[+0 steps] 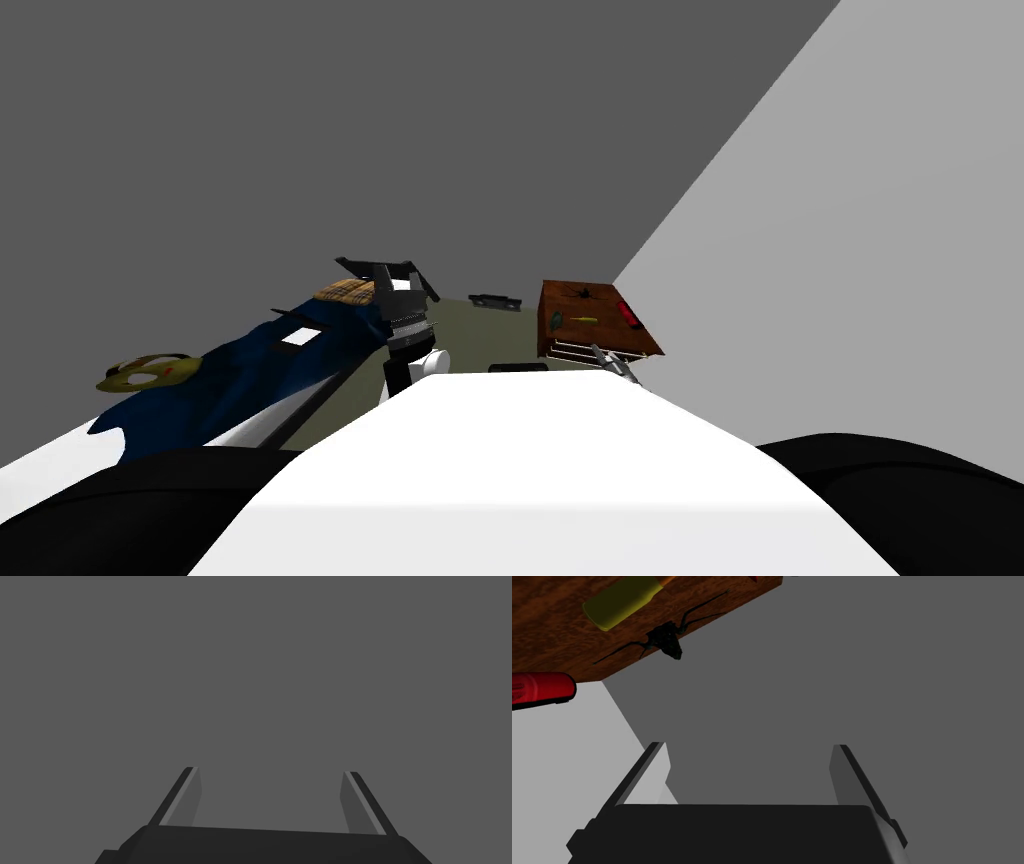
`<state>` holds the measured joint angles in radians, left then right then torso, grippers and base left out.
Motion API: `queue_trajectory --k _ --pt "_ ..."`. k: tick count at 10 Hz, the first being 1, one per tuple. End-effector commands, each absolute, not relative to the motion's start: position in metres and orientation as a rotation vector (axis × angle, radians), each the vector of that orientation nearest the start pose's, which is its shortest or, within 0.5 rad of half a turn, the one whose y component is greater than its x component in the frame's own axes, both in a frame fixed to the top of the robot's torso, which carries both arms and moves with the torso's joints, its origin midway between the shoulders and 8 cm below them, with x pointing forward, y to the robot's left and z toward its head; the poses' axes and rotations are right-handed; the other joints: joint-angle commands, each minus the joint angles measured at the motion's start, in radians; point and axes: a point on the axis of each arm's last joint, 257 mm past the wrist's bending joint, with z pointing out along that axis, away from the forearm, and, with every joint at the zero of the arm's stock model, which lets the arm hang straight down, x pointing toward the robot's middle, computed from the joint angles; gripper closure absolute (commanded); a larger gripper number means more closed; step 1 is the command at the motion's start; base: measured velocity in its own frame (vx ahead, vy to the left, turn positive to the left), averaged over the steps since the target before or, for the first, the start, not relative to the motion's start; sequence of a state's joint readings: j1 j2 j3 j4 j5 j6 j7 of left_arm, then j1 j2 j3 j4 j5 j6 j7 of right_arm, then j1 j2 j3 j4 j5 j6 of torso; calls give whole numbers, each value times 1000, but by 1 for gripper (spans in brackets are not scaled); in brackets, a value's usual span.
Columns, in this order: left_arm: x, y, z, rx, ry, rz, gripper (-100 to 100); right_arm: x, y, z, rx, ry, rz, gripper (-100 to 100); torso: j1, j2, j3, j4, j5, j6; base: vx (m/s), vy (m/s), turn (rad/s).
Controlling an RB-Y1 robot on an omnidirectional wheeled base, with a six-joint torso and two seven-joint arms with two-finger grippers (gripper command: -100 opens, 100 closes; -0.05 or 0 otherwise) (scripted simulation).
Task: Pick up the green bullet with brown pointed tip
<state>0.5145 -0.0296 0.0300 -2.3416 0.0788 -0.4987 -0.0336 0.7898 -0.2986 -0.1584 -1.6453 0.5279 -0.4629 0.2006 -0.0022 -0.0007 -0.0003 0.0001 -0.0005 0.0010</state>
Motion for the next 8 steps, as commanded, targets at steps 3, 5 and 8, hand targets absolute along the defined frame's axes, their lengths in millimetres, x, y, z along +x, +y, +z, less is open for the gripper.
queue_trajectory --k 3,5,8 --pt "326 300 47 -671 513 -1294 0 196 -421 -423 486 1995 176 -100 -1 0 0 0 0 0 -9 -17 322" --pt "326 300 47 -671 513 -1294 0 163 -432 -454 471 2099 101 -100 -3 0 0 0 0 -1 -10 -42 406" --pt "326 300 47 -671 513 -1294 0 143 -438 -471 431 2168 42 -100 -1 0 0 0 0 -1 -4 -21 278"
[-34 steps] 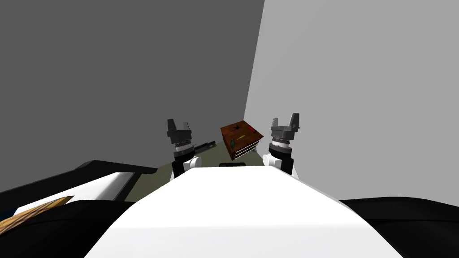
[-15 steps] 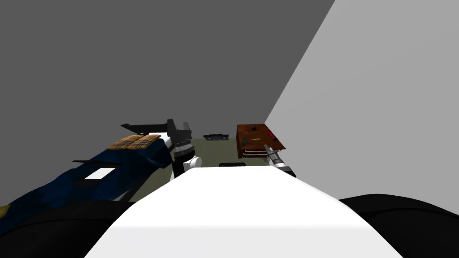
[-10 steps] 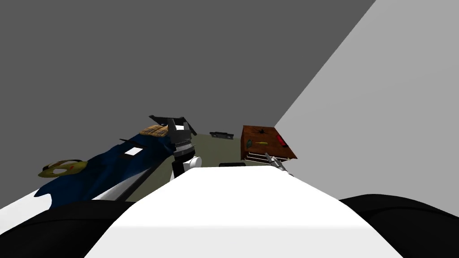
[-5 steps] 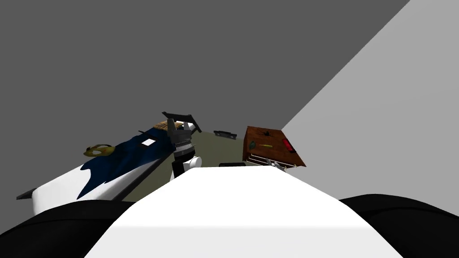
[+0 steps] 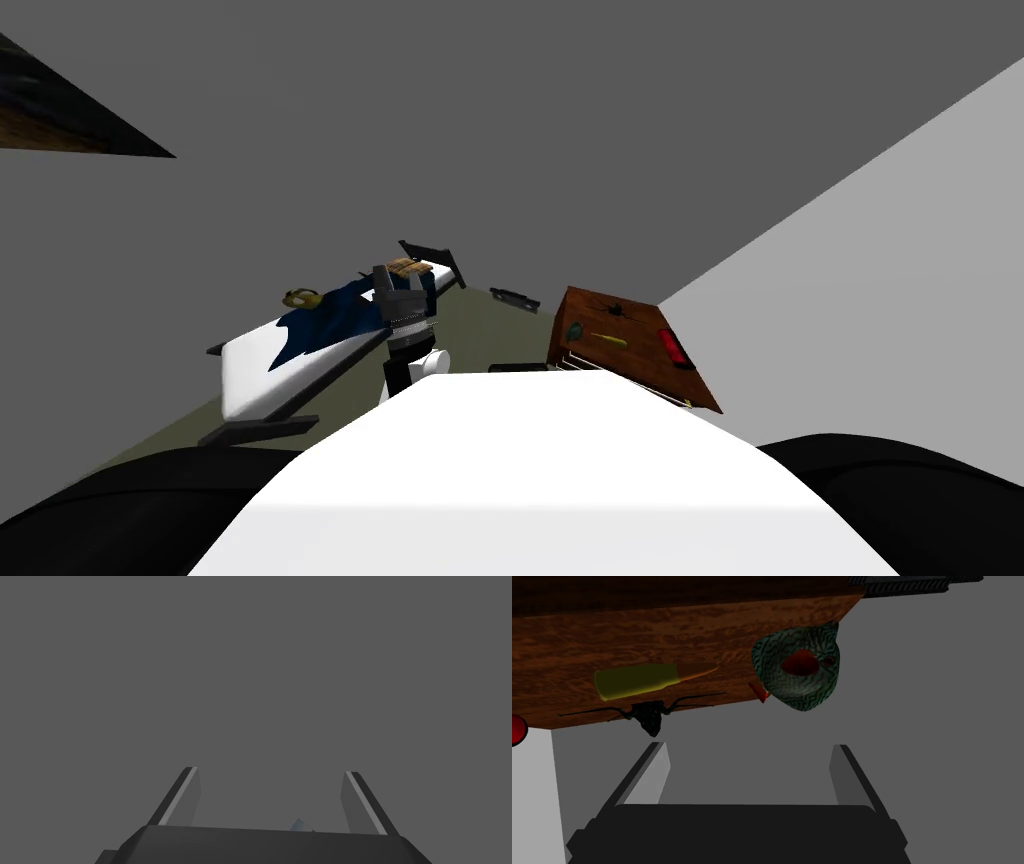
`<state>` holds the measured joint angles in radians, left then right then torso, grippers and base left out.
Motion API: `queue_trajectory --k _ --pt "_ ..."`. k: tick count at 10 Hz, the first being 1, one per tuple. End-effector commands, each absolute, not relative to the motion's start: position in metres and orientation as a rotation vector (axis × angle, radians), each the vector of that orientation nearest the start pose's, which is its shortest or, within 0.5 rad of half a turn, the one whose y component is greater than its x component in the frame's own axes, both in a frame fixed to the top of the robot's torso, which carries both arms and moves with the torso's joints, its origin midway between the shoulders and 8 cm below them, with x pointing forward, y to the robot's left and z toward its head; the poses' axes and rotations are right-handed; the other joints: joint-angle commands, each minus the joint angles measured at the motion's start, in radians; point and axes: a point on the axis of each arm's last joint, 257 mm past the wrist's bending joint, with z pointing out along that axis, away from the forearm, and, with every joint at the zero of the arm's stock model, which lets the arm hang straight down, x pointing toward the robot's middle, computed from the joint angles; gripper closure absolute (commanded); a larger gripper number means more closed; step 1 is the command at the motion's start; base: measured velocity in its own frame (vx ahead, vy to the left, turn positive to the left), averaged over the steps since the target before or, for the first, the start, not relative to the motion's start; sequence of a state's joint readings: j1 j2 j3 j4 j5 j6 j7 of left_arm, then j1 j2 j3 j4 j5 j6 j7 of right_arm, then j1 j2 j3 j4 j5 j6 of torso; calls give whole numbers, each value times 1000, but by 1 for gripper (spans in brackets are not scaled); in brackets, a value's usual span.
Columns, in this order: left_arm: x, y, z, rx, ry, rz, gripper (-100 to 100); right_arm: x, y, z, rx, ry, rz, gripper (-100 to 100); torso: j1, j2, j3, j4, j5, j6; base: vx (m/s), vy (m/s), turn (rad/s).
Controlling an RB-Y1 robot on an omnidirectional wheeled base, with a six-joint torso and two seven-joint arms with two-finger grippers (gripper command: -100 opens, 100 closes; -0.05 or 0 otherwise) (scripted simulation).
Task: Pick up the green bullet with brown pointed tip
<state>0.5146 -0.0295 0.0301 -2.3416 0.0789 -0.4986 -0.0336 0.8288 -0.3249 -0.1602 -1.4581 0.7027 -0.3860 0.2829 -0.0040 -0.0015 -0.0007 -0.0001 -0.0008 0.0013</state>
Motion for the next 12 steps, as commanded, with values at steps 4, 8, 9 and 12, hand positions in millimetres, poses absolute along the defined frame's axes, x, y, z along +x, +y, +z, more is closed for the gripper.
queue_trajectory --k 4,8,9,12 --pt "326 300 47 -671 513 -1294 0 77 -454 -516 382 2350 -83 -100 0 0 0 0 0 0 3 -24 241" --pt "326 300 47 -671 513 -1294 0 20 -465 -545 307 2504 -188 -100 -1 -1 0 0 0 1 -2 -45 318" --pt "326 300 47 -671 513 -1294 0 -2 -470 -554 268 2564 -233 -100 -1 -1 0 0 0 -1 6 -61 473" --pt "326 300 47 -671 513 -1294 0 -62 -482 -572 178 2714 -328 -100 -3 -1 0 0 0 -1 -6 -66 440"
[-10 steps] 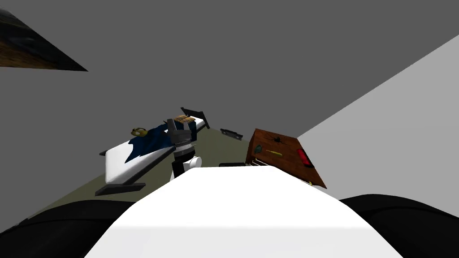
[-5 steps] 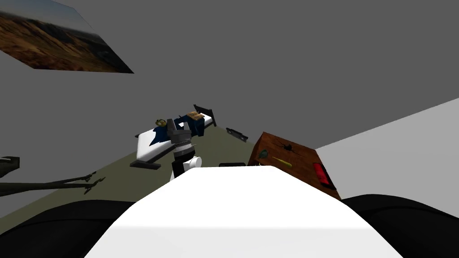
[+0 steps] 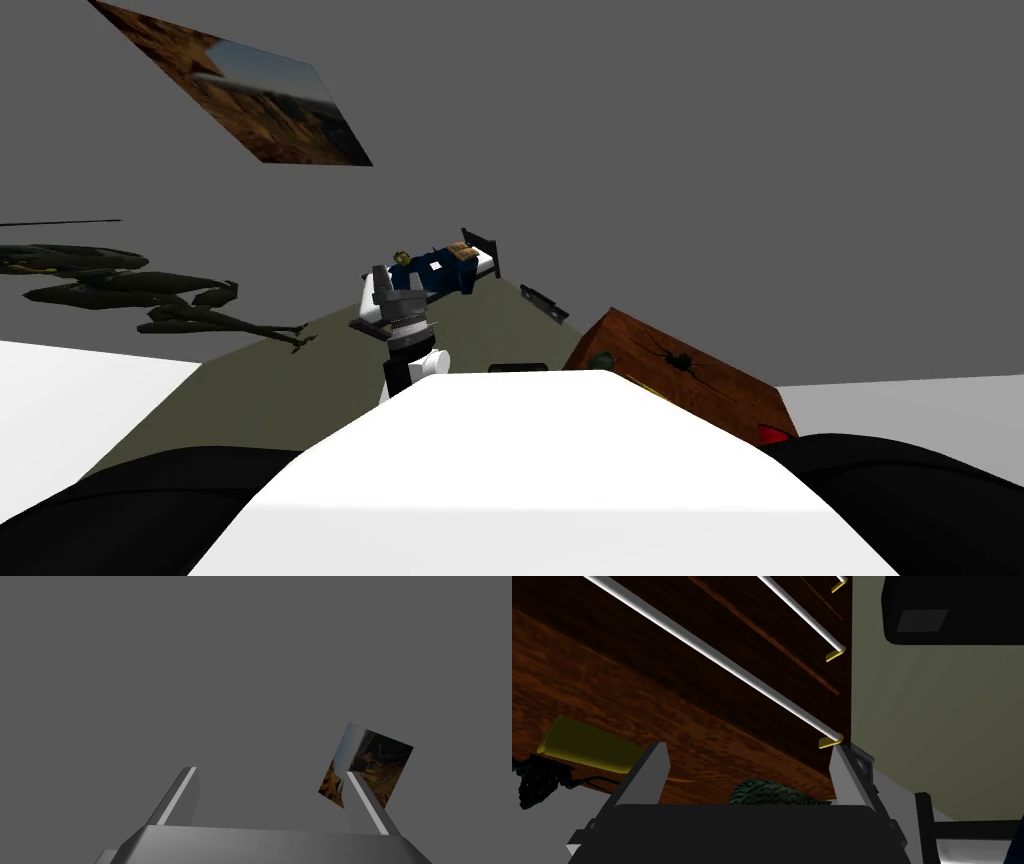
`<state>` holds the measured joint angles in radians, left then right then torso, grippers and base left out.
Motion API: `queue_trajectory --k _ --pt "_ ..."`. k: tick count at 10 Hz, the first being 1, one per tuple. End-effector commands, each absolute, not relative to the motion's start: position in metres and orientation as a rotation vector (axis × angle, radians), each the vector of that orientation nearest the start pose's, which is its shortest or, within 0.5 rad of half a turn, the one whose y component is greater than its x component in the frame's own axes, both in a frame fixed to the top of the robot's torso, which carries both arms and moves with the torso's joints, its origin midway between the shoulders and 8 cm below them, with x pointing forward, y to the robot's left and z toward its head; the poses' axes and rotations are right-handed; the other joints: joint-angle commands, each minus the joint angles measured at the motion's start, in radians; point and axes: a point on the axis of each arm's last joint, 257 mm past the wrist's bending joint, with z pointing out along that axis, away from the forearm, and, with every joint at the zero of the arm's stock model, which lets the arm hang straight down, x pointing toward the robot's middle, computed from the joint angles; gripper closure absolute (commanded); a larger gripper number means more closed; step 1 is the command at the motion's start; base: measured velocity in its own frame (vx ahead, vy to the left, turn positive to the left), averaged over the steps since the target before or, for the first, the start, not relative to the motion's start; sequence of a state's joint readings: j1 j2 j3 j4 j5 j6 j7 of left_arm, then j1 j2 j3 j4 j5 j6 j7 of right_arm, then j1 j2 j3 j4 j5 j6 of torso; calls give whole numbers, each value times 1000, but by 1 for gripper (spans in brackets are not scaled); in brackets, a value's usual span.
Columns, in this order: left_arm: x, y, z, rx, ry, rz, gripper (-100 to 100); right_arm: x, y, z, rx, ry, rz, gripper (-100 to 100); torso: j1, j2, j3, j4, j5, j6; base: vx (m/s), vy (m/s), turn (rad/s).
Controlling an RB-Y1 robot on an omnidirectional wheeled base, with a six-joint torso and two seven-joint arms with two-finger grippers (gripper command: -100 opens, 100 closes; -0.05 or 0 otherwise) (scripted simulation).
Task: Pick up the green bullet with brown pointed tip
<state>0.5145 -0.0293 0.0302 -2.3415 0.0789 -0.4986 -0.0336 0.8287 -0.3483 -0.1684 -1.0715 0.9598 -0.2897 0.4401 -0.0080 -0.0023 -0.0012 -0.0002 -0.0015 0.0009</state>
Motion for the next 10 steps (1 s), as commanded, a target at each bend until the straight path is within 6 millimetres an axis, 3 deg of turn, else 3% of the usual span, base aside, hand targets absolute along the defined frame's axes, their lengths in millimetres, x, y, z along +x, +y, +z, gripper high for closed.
queue_trajectory --k 1,2,6,7,10 --pt "326 300 47 -671 513 -1294 0 -67 -482 -573 174 2726 -330 -100 0 0 0 0 0 0 -12 -62 389" --pt "326 300 47 -671 513 -1294 0 -67 -482 -573 174 2726 -330 -100 1 0 0 0 0 0 -6 -29 46" --pt "326 300 47 -671 513 -1294 0 -133 -505 -580 12 2892 -458 -100 1 -1 0 0 0 0 -12 -58 395" --pt "326 300 47 -671 513 -1294 0 -135 -505 -581 14 2896 -458 -100 0 0 0 0 0 0 -13 -60 164" --pt "326 300 47 -671 513 -1294 0 -166 -522 -579 -92 2978 -536 -100 2 -1 -1 0 0 2 -18 -50 270"
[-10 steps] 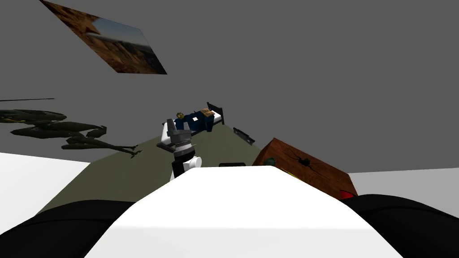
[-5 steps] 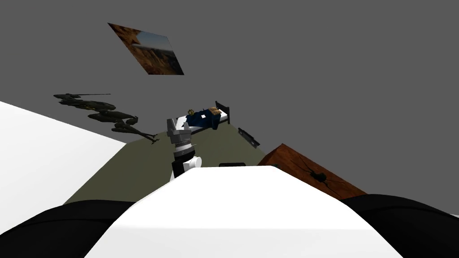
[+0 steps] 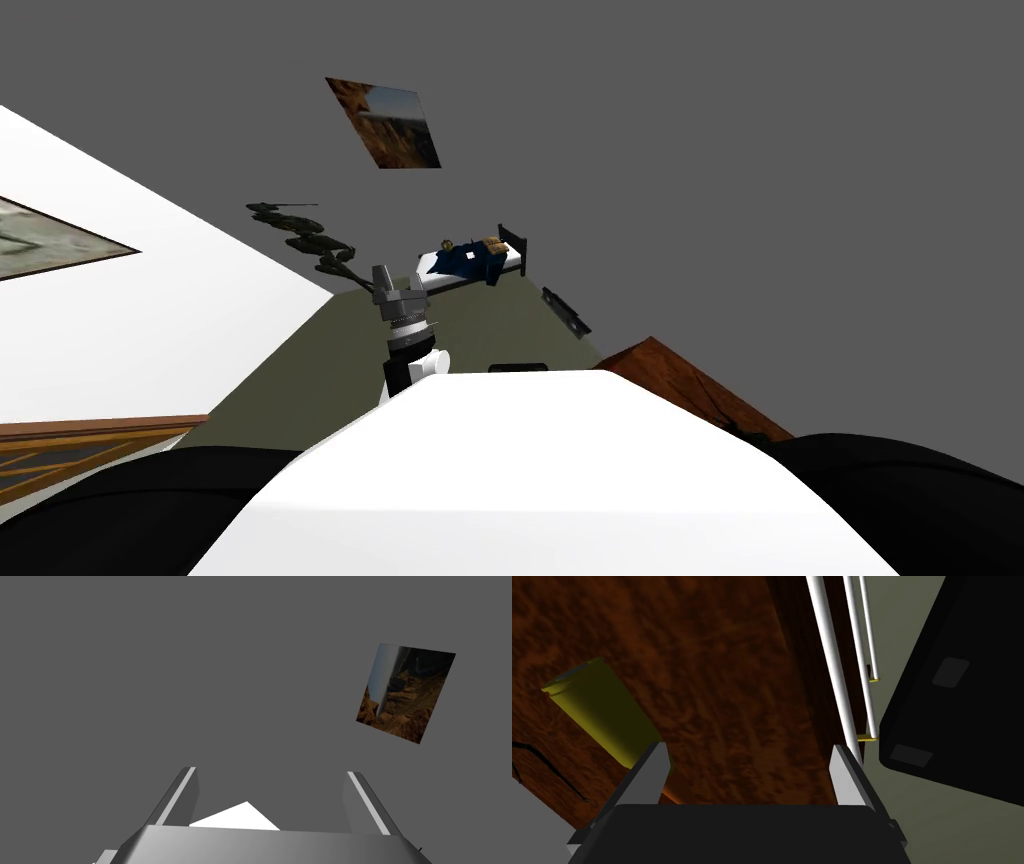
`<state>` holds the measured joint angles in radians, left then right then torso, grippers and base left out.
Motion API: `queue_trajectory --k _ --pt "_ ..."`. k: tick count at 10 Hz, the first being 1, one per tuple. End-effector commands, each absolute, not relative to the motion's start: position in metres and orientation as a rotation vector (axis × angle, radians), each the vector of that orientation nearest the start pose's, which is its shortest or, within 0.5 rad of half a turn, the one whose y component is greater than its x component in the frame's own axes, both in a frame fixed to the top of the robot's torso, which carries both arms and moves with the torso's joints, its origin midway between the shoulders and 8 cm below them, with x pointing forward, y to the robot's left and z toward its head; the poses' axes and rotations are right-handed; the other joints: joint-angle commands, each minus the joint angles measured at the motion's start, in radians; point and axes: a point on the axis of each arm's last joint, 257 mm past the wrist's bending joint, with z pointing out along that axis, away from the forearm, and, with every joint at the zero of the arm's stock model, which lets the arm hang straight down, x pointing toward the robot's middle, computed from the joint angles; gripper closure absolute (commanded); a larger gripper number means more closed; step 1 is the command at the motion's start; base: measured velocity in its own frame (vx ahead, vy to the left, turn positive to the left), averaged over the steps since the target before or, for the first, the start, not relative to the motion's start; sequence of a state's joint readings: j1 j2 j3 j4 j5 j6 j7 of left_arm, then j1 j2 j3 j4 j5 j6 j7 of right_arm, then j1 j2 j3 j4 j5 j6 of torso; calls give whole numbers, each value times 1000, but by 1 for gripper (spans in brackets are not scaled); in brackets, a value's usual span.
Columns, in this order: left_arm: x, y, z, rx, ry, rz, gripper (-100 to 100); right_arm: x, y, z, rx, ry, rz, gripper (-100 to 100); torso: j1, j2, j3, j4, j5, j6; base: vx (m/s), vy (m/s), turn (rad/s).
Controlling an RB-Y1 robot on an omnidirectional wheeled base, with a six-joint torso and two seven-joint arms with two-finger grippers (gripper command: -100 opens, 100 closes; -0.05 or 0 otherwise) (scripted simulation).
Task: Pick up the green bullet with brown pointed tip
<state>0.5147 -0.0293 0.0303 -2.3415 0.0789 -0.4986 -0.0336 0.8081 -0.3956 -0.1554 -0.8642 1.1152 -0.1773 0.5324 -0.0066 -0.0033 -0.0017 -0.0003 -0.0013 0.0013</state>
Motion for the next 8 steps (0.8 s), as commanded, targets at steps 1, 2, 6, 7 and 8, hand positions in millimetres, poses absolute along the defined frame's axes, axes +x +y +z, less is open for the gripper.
queue_trajectory --k 1,2,6,7,8 --pt "326 300 47 -671 513 -1294 0 -170 -521 -580 -89 2984 -536 -100 0 0 0 0 0 0 -15 -51 174" --pt "326 300 47 -671 513 -1294 0 -183 -529 -578 -137 3019 -572 -100 0 0 0 0 0 1 -23 -55 316" --pt "326 300 47 -671 513 -1293 0 -208 -547 -575 -256 3091 -653 -100 -2 0 0 0 -1 1 -34 -76 298" --pt "326 300 47 -671 513 -1294 0 -208 -547 -575 -256 3091 -653 -100 0 0 0 0 0 1 -30 -25 116" --pt "326 300 47 -671 513 -1294 0 -211 -550 -576 -286 3106 -668 -100 2 0 0 0 0 2 -32 -23 190"
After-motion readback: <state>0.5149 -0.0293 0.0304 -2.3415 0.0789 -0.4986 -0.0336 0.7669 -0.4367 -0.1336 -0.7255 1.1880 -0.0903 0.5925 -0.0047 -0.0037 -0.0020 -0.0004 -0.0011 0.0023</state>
